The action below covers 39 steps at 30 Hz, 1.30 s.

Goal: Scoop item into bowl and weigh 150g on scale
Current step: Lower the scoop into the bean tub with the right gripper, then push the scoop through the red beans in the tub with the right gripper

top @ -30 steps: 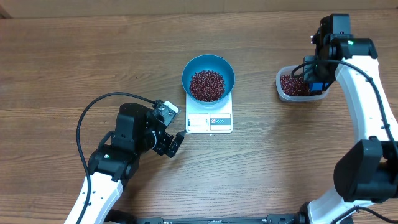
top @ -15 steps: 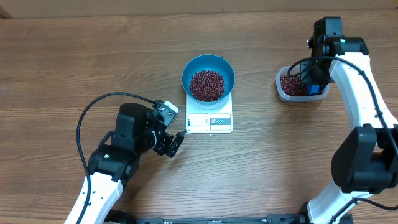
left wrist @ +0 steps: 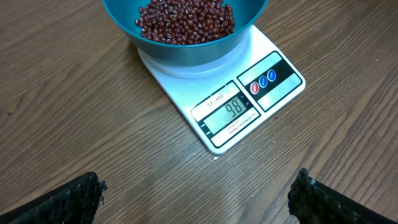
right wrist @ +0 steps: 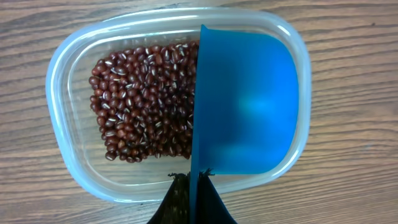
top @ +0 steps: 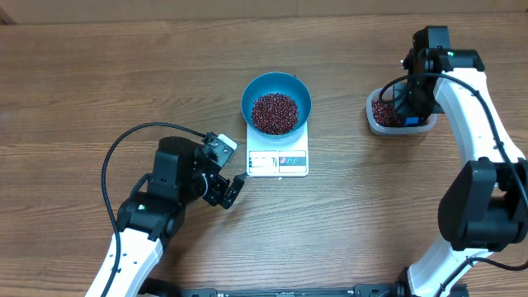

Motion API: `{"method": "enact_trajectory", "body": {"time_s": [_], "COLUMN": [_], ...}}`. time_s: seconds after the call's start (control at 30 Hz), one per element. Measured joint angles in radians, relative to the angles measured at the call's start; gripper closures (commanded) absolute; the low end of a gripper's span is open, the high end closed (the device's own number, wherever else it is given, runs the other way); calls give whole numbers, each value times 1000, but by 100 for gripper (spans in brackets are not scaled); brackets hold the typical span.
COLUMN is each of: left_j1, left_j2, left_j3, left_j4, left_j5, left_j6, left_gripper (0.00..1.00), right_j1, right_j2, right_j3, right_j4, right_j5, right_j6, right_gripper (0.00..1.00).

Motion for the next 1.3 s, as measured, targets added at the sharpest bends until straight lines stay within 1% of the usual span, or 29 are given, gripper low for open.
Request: {"method": "enact_trajectory", "body": {"time_s": [0.53, 0.93, 1.3], "left_j1": [0, 0, 0], "left_j2": [0, 0, 0], "left_j3": [0, 0, 0], "left_j4": [0, 0, 0], "left_j5": [0, 0, 0], "left_j6": [0, 0, 0], "left_gripper": [0, 0, 0], "right_j1": [4, 49, 50], "right_j2": [5, 9, 10], "right_j3": [0, 0, 0], "right_j4": [-18, -27, -31], "right_j5": [-45, -61, -128], "right_j6": [0, 0, -37], "right_gripper": [96, 96, 96]}}
